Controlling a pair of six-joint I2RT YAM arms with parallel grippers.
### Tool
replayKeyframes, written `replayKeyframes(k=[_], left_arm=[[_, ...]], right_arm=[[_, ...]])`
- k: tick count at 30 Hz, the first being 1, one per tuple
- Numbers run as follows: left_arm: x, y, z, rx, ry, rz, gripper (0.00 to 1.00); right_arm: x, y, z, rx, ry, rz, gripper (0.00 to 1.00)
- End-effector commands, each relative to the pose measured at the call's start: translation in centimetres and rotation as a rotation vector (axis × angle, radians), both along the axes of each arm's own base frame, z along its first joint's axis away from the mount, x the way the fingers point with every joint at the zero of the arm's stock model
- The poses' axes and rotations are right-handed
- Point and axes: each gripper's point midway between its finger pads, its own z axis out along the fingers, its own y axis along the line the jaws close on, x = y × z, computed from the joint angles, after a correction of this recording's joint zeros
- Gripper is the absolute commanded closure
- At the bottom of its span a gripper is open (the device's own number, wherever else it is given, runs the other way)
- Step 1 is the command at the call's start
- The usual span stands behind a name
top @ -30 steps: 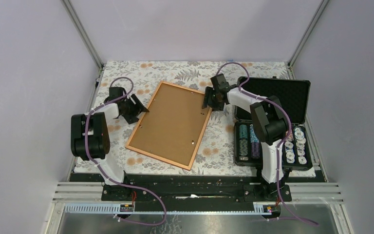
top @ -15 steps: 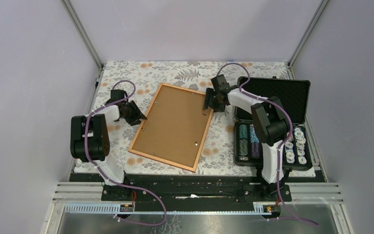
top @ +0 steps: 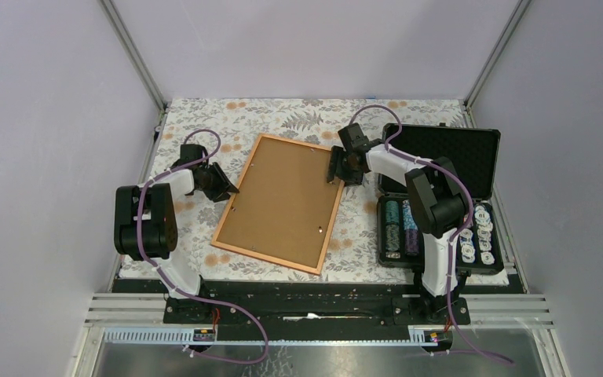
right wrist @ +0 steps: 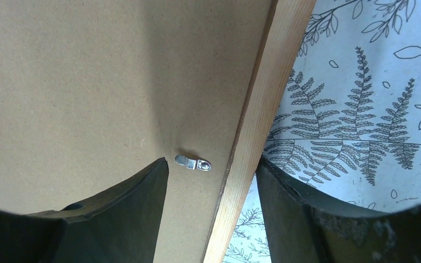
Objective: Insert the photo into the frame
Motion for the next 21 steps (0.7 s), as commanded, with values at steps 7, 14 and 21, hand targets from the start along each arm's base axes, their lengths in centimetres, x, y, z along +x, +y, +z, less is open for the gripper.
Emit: replayKeyframes(k=[7,14,21], left_arm=[[-1.9,-0.1,-2.0,0.01,0.111,0.029,0.75],[-1.8,0.1,-1.9,0.014,0.117,0.036,0.79],[-1.8,0.2,-1.6,0.011,0.112,0.043,0.81]], right_arm=[[-0.1,-1.0,0.1,-0.042,0.028,-0.206,0.32],[0.1,-2.5,-0.9,-0.107,0.031,-0.313,0.33],[-0.1,-3.2,-1.2,-0.175,0.047,-0.302,0.37]])
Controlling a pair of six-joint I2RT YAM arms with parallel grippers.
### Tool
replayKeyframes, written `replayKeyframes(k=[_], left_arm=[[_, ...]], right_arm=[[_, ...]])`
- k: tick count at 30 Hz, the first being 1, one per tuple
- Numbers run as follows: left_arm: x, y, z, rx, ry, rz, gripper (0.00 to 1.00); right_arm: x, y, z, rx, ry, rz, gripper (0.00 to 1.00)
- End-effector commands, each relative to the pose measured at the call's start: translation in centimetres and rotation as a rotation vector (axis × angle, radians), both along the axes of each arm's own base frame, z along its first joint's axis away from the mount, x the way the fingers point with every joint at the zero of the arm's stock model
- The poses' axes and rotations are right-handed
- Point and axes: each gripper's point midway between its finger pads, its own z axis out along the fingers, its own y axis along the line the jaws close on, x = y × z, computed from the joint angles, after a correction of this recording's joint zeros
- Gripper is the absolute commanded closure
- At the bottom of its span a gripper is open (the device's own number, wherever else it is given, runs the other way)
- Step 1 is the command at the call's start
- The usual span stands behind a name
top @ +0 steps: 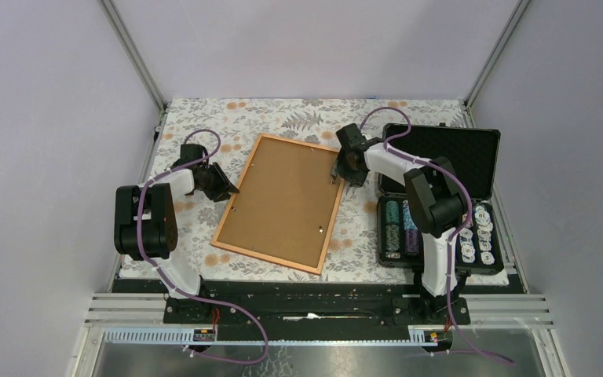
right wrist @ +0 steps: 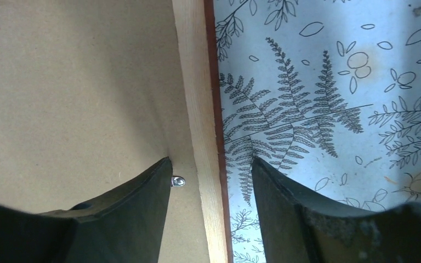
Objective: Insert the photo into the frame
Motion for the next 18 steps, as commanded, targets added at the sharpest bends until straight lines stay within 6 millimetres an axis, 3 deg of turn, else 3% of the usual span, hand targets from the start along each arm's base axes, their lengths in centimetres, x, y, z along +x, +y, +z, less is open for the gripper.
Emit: replayKeyframes(k=[1,11,18], left_arm=[[-1.7,0.3,-1.6,0.016,0.107,0.044,0.82],[-1.8,0.3,-1.6,0.015,0.109,0.047,0.84],[-1.7,0.4,-1.5,0.015,0.107,0.052,0.85]], right_arm=[[-1.0,-1.2,-1.3,-0.1,0.058,-0.012,0.4],[-1.4,1.5,-2.2,-0.043,0.101,0.131,0.39],[-3.3,1.2,-1.8,-0.033,0.104,0.223,0.45]])
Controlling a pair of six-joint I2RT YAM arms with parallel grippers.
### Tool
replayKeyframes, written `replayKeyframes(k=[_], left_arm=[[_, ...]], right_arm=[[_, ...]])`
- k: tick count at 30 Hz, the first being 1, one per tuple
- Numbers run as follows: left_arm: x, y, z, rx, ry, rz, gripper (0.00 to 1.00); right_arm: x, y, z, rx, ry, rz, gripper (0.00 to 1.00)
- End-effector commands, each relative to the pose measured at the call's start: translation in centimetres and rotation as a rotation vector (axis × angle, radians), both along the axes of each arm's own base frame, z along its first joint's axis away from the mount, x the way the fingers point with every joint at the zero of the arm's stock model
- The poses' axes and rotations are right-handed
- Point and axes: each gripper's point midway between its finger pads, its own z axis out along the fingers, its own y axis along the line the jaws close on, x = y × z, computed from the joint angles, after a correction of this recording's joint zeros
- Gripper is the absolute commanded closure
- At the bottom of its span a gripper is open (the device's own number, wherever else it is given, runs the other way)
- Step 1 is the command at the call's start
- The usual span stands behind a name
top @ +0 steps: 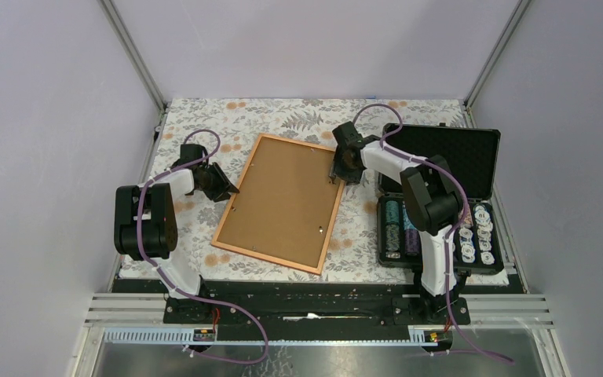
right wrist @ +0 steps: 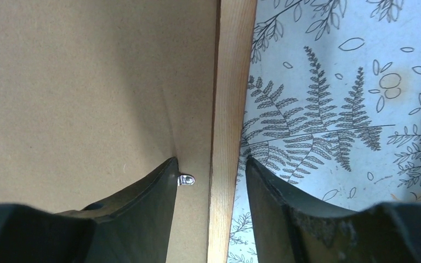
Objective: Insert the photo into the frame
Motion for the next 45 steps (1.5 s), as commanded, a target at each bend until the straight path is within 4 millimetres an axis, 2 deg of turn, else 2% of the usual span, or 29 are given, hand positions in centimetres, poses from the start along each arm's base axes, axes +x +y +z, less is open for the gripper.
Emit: replayKeyframes(k=[1,8,11,14,16,19,21,23,26,32,33,36,42,45], left_arm=[[-1.8,0.4,-1.5,0.018,0.106,0.045,0.85],[-1.8,0.6,-1.7,0.018,0.112,0.049,0.86],[-1.8,0.7,-1.7,0.019,0.113,0.054,0.87],[-1.9,0.8,-1.8,0.019,0.116,0.057,0.87],[-1.9,0.7,-1.8,0.015,0.118,0.057,0.87],[-1.9,0.7,-1.8,0.012,0.118,0.056,0.88],[-1.8,0.7,-1.7,0.013,0.115,0.056,0.88],[-1.9,0.7,-1.8,0.013,0.116,0.054,0.89],[-1.9,0.7,-1.8,0.012,0.117,0.055,0.89],[-1.9,0.8,-1.8,0.009,0.118,0.058,0.89],[-1.9,0.8,-1.8,0.009,0.12,0.058,0.9],[-1.9,0.9,-1.8,0.007,0.12,0.064,0.9],[-1.9,1.0,-1.8,0.016,0.123,0.065,0.9],[-1.9,1.1,-1.8,0.018,0.121,0.065,0.91]], right_arm=[[-3.6,0.7,-1.5,0.015,0.081,0.136,0.47],[-4.7,-0.3,-2.4,-0.048,0.096,0.313,0.64],[-4.8,-1.4,-2.8,-0.109,0.105,0.344,0.75],[-4.7,-1.5,-3.0,-0.121,0.108,0.395,0.79],[-4.6,-1.3,-2.9,-0.114,0.126,0.388,0.75],[-4.2,-0.5,-2.0,-0.077,0.146,0.312,0.55],[-4.0,0.3,-1.5,-0.034,0.15,0.265,0.5],[-4.1,1.4,-1.1,0.02,0.154,0.25,0.49],[-4.5,1.8,-1.1,0.019,0.155,0.249,0.48],[-5.9,0.8,-1.7,-0.052,0.173,0.296,0.42],[-6.0,0.2,-1.9,-0.084,0.17,0.291,0.42],[-5.9,-0.9,-2.4,-0.14,0.167,0.292,0.44],[-4.7,-0.1,-2.3,-0.063,0.159,0.266,0.44],[-4.2,-0.3,-2.1,-0.032,0.143,0.219,0.44]])
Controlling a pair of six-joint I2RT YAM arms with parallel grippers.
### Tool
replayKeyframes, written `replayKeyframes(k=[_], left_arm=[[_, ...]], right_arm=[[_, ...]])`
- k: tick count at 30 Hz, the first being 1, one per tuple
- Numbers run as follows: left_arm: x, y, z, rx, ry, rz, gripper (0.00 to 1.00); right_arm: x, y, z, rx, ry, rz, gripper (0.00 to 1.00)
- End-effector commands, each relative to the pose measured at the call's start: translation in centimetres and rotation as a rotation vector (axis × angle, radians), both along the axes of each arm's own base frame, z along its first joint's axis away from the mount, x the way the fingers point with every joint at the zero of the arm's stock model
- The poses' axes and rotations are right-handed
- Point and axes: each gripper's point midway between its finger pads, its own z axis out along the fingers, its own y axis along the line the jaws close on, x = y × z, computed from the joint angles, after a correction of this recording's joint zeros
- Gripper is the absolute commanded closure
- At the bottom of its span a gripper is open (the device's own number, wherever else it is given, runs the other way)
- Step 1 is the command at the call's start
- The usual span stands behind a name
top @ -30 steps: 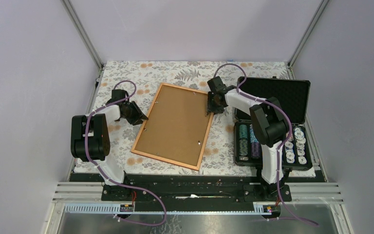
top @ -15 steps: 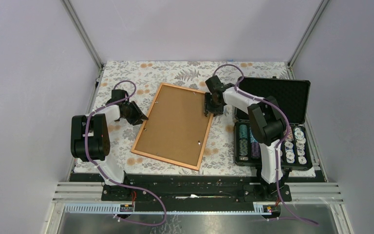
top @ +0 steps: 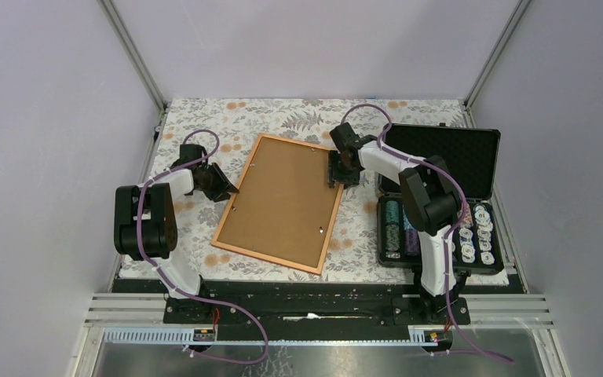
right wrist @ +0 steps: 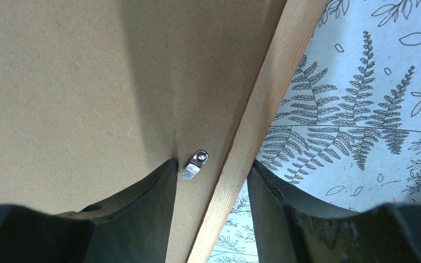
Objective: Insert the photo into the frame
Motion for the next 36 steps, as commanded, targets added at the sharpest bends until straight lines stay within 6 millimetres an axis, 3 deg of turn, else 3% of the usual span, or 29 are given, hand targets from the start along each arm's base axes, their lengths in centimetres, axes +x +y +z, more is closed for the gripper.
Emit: replayKeyframes(k=[1,3,13,17,18,24,27,28,30,36], left_arm=[[-1.9,0.8,-1.9,0.028,0.118,0.048,0.91],[-2.0,0.8,-2.0,0.025,0.121,0.047,0.91],[-1.9,0.7,-1.9,0.021,0.119,0.047,0.91],[-1.9,0.8,-1.9,0.021,0.119,0.048,0.91],[-1.9,0.8,-1.9,0.021,0.119,0.049,0.91],[-1.9,0.8,-1.9,0.021,0.119,0.047,0.91],[-1.9,0.8,-1.8,0.021,0.118,0.048,0.92],[-1.9,0.8,-1.9,0.021,0.119,0.049,0.92],[-1.9,0.9,-1.9,0.018,0.122,0.051,0.92],[-1.9,0.8,-1.8,0.014,0.119,0.049,0.92]], right_arm=[[-2.2,-1.3,-1.9,-0.022,0.098,-0.031,0.45],[-2.1,-1.4,-2.1,-0.023,0.101,-0.036,0.53],[-1.9,-1.7,-2.2,-0.046,0.099,0.017,0.68],[-1.8,-2.5,-2.6,-0.092,0.084,0.064,0.98],[-1.6,-2.8,-2.8,-0.11,0.076,0.074,1.0],[-0.9,-2.6,-3.2,-0.121,0.056,0.147,0.99],[-1.2,-2.1,-2.6,-0.083,0.068,0.13,0.79],[-1.0,-1.8,-2.0,-0.063,0.048,0.13,0.79],[-0.9,-1.1,-1.3,-0.027,0.025,0.162,0.98],[-0.1,-0.8,-1.5,-0.019,0.016,0.238,1.0]])
